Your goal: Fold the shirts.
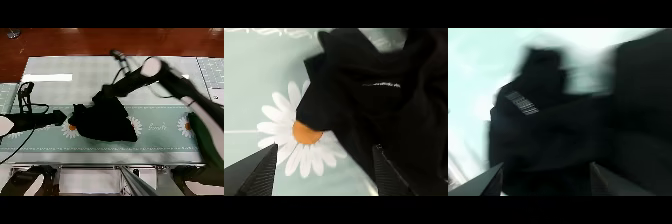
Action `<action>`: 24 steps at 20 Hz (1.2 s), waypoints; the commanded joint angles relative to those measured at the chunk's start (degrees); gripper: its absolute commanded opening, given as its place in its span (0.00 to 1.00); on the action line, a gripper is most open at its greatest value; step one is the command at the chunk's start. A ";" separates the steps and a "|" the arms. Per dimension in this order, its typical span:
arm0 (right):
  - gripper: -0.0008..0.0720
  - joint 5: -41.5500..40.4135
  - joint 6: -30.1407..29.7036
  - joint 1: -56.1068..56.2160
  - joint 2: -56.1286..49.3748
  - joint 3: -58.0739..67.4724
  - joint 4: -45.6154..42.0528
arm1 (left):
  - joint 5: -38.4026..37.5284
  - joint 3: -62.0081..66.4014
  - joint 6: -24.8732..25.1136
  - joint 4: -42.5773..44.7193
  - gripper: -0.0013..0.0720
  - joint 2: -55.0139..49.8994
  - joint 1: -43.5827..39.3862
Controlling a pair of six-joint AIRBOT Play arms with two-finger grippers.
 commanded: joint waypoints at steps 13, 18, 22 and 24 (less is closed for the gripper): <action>0.86 8.76 -5.97 -42.34 33.20 -54.71 -0.96 | 19.19 -20.20 34.16 -49.96 0.97 -8.44 2.95; 0.86 7.34 -7.21 -41.24 33.18 -56.59 3.02 | 14.97 -17.66 41.55 -50.23 0.05 -17.07 2.97; 0.86 3.15 -5.14 -26.84 28.79 -56.50 4.04 | 13.97 -11.87 42.07 -50.21 0.05 -17.25 2.95; 0.86 -0.31 -4.98 -20.13 24.00 -55.56 7.93 | 12.59 -9.88 42.07 -50.21 0.05 -17.25 2.95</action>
